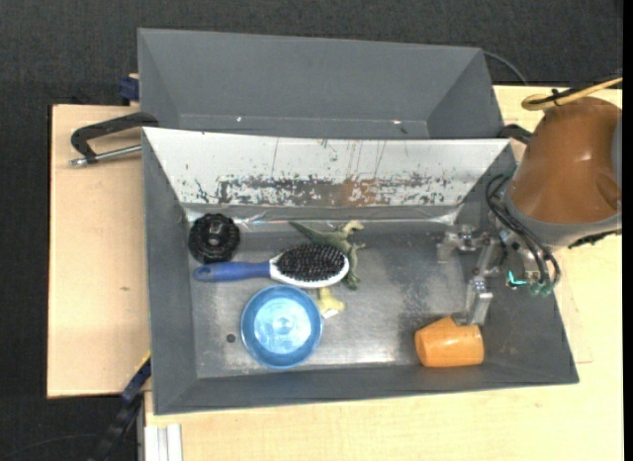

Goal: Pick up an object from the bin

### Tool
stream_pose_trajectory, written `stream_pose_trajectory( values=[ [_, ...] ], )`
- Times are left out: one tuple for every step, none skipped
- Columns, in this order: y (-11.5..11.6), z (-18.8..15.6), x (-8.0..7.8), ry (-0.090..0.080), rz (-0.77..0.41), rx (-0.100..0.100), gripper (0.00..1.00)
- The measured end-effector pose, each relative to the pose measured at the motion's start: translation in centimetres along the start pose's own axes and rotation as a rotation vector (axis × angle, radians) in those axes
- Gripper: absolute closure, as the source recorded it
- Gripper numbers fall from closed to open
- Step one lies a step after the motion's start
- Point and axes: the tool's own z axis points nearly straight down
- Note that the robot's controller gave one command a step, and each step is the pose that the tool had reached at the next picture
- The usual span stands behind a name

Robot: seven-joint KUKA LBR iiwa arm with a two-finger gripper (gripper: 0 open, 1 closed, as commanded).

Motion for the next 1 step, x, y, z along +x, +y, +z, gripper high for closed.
stream_pose_trajectory(
  values=[
    [-0.99,5.61,2.22,-0.011,-0.555,0.005,0.0]
  ],
)
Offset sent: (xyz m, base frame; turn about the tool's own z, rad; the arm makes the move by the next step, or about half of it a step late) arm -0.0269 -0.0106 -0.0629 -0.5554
